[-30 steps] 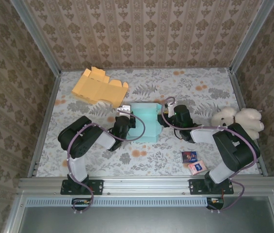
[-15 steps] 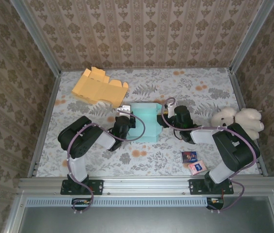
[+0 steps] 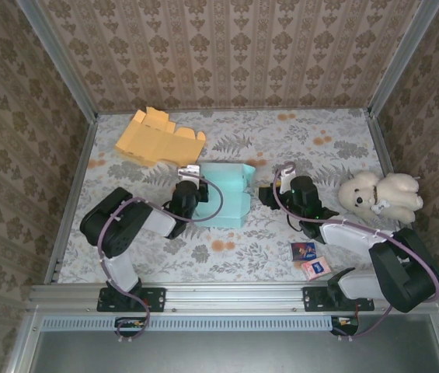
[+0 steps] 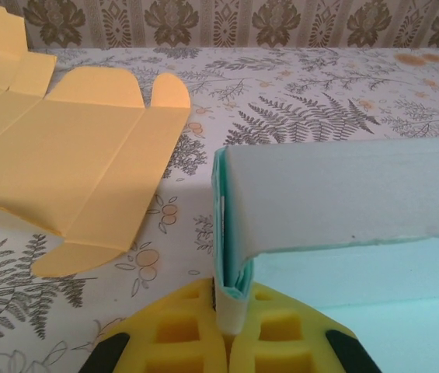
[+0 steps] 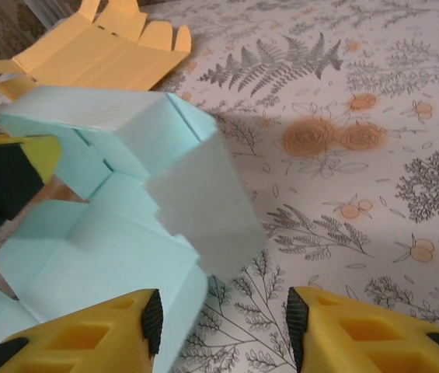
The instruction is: Fold the paper box
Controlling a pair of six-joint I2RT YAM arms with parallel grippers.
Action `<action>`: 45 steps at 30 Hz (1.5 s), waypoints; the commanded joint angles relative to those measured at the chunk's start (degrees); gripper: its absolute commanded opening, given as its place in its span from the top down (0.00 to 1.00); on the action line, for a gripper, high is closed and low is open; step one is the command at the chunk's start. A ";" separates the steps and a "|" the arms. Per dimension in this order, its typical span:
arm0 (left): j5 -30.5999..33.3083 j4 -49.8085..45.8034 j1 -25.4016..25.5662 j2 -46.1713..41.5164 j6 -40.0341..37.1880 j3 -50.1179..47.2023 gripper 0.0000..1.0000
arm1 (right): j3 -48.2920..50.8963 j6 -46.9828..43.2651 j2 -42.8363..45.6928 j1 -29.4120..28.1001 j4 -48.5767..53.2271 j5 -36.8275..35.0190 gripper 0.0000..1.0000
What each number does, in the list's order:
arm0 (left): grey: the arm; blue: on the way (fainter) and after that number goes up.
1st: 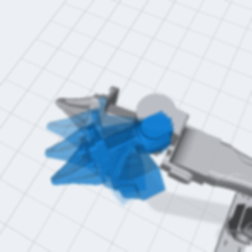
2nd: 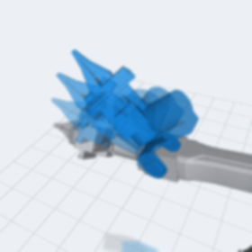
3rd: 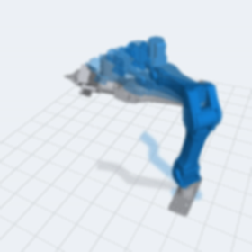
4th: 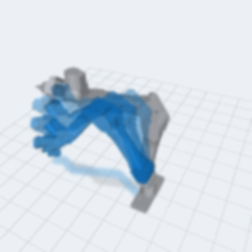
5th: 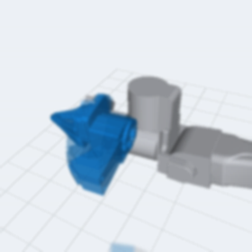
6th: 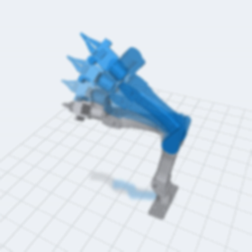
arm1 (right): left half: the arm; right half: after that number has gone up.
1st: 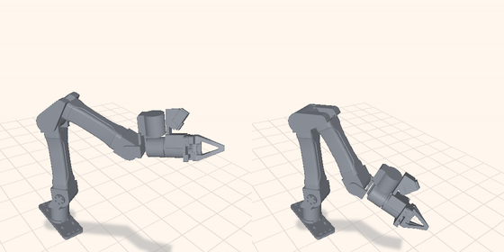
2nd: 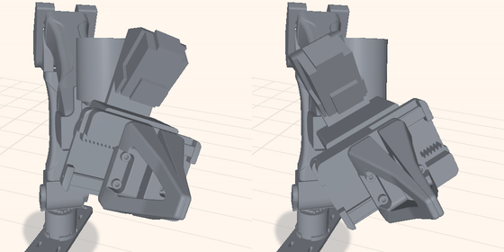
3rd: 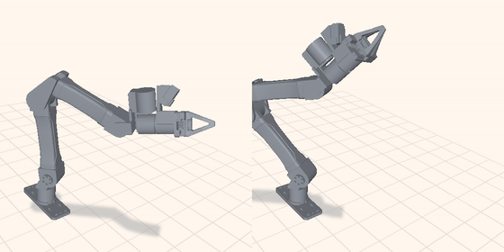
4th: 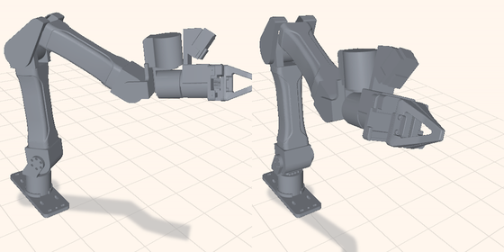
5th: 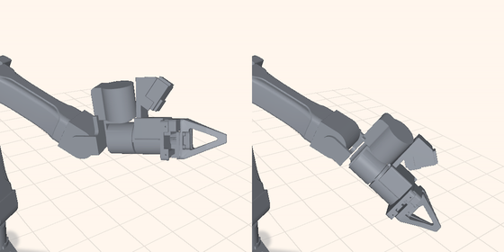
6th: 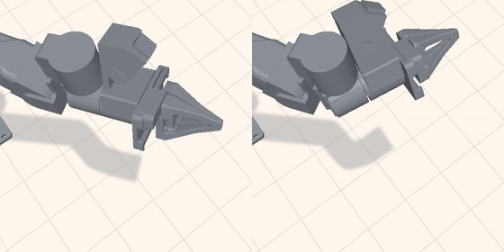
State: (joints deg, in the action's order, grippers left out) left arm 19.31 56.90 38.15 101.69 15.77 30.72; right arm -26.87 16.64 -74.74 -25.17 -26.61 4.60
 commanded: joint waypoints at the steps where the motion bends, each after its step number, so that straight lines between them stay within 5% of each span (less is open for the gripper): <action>1: -8.31 -0.17 -2.14 -2.75 -0.03 -1.81 1.00 | 0.03 -1.20 -1.49 -0.06 0.40 0.48 0.50; 10: -20.82 3.40 -6.01 -3.85 0.41 -4.77 1.00 | -0.44 -6.83 -2.14 -0.19 -4.06 10.38 0.45; 21: -25.84 4.14 -6.95 -4.35 1.62 -4.86 1.00 | -1.52 -9.36 -4.01 -1.61 -4.82 16.23 0.43; 45: -24.89 3.56 -6.48 -4.67 4.79 -3.74 1.00 | -4.64 -11.53 -7.18 -6.93 -3.53 8.24 0.59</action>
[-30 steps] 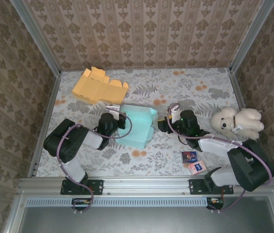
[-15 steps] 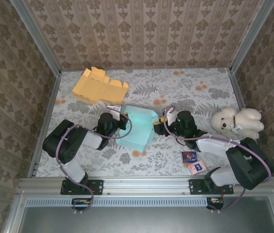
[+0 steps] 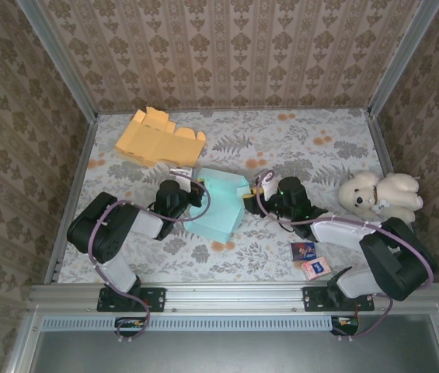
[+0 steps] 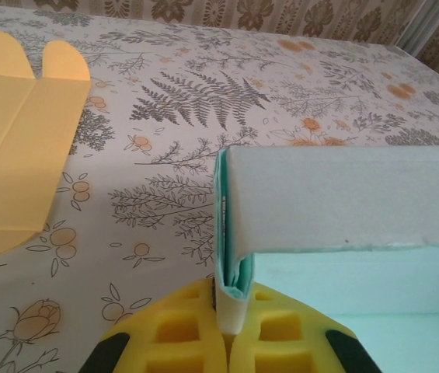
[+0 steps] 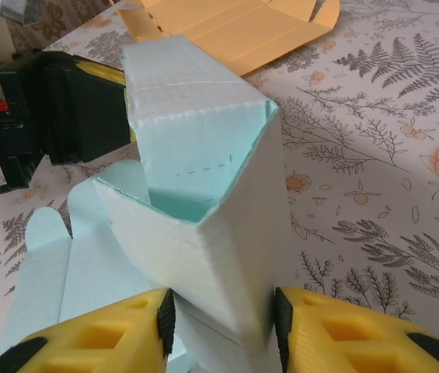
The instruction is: Fold the paper box
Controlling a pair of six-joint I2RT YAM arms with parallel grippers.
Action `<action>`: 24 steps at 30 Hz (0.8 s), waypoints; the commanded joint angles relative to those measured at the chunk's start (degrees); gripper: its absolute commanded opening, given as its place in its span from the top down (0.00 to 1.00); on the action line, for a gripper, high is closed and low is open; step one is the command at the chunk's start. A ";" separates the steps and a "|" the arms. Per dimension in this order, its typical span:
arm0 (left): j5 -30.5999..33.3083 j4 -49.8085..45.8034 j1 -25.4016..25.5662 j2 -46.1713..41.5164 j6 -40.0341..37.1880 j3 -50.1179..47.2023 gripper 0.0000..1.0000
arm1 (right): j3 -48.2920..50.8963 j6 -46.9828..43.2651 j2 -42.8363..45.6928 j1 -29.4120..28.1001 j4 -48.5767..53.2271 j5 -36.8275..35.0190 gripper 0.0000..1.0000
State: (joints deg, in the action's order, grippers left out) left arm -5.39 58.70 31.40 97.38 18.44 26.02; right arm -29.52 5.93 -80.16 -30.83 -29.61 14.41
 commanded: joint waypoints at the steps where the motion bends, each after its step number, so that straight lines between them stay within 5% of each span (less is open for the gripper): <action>1: -0.11 1.70 0.48 -0.15 2.17 1.07 1.00 | -2.27 -0.88 -2.21 -1.61 -0.74 -2.19 0.60; 12: 4.02 1.33 3.29 0.29 3.42 1.25 1.00 | -4.21 0.34 -7.69 -5.04 -5.14 -11.53 0.61; 24: 16.72 -1.12 8.51 -1.26 3.51 -0.76 1.00 | -4.94 2.32 -13.05 -5.73 -11.95 -21.41 0.61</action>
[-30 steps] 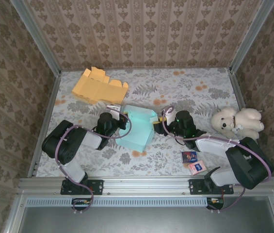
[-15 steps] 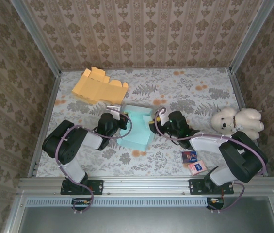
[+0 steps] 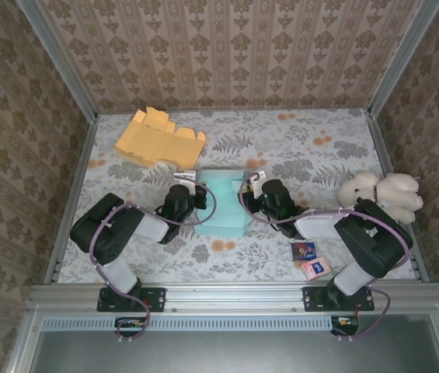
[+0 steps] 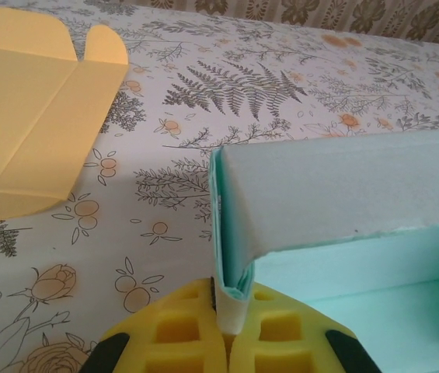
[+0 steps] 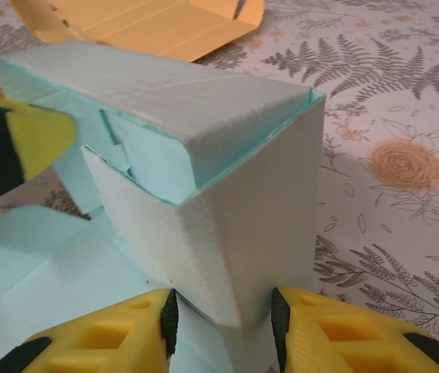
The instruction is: Fold the paper box
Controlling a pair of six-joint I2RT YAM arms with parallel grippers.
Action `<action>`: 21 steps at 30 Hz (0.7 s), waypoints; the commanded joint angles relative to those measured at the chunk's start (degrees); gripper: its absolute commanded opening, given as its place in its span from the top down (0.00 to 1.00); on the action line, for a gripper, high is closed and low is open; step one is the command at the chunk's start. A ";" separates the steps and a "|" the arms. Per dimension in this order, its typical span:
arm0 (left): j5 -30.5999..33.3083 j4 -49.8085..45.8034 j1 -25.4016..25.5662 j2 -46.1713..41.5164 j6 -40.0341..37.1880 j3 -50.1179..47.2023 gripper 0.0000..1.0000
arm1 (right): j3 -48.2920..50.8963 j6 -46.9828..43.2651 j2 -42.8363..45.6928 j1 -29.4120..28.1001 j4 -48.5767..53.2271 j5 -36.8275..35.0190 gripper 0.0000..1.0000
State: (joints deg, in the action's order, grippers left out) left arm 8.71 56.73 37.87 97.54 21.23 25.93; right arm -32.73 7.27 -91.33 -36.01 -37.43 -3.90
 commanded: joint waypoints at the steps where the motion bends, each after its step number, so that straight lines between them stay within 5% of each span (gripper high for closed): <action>1: 3.60 0.93 2.64 -1.17 0.52 -0.71 1.00 | -1.68 1.15 -2.66 -0.60 -5.06 -3.24 0.61; 21: 8.70 -0.47 7.02 0.03 4.72 -0.49 1.00 | -0.31 1.76 -11.85 -0.64 -15.43 -11.32 0.74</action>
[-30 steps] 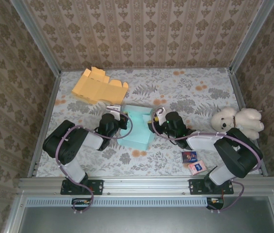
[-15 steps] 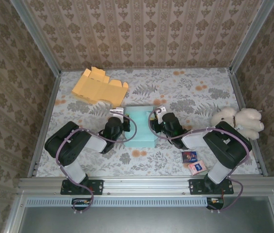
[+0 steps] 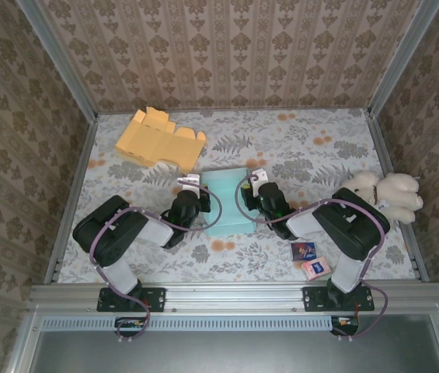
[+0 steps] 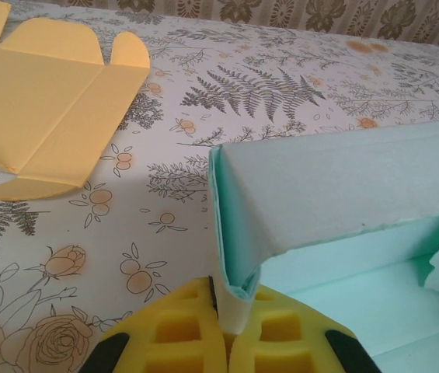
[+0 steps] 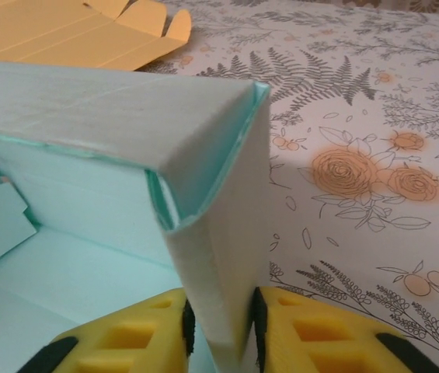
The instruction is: Fold the paper box
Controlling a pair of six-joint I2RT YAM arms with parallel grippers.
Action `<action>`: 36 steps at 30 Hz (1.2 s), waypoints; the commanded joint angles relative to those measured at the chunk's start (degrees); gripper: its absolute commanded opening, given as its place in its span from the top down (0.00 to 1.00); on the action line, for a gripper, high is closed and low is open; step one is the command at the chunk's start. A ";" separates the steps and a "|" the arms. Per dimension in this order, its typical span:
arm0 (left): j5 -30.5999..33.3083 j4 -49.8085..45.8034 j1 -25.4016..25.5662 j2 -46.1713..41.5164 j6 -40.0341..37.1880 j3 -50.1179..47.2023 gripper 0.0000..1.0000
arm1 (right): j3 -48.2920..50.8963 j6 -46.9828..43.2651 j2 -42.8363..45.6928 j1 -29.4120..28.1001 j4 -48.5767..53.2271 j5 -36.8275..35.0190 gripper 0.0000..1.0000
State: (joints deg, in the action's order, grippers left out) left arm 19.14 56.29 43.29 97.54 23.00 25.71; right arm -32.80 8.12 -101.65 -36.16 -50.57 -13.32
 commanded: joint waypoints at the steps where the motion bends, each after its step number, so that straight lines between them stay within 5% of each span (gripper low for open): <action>1: -0.88 -0.85 1.90 -0.04 3.56 -0.06 1.00 | -0.41 1.12 -1.82 -0.53 -2.24 -2.81 0.76; 9: 8.50 -11.35 4.45 -2.41 10.38 2.35 1.00 | -1.13 5.01 -3.05 -0.64 1.21 -15.07 0.80; 16: 17.60 -24.57 7.69 -5.06 17.47 6.47 1.00 | -4.06 12.46 -2.70 -1.27 13.98 -29.36 0.82; 24: 23.29 -28.74 10.23 -6.74 20.46 7.38 1.00 | -6.91 15.06 -1.36 -1.89 24.61 -40.80 0.82; 32: 23.49 -29.62 11.45 -7.05 19.82 8.67 1.00 | -6.55 15.07 -0.72 -1.91 23.51 -37.42 0.80; 36: 22.64 -29.63 11.51 -7.44 18.99 8.85 1.00 | -2.86 12.30 -0.05 -1.00 12.84 -23.28 0.73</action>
State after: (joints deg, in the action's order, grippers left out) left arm 35.70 29.34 55.42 92.60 40.56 34.28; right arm -38.46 21.06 -102.61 -40.42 -35.88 -37.76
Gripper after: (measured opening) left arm 0.048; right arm 0.271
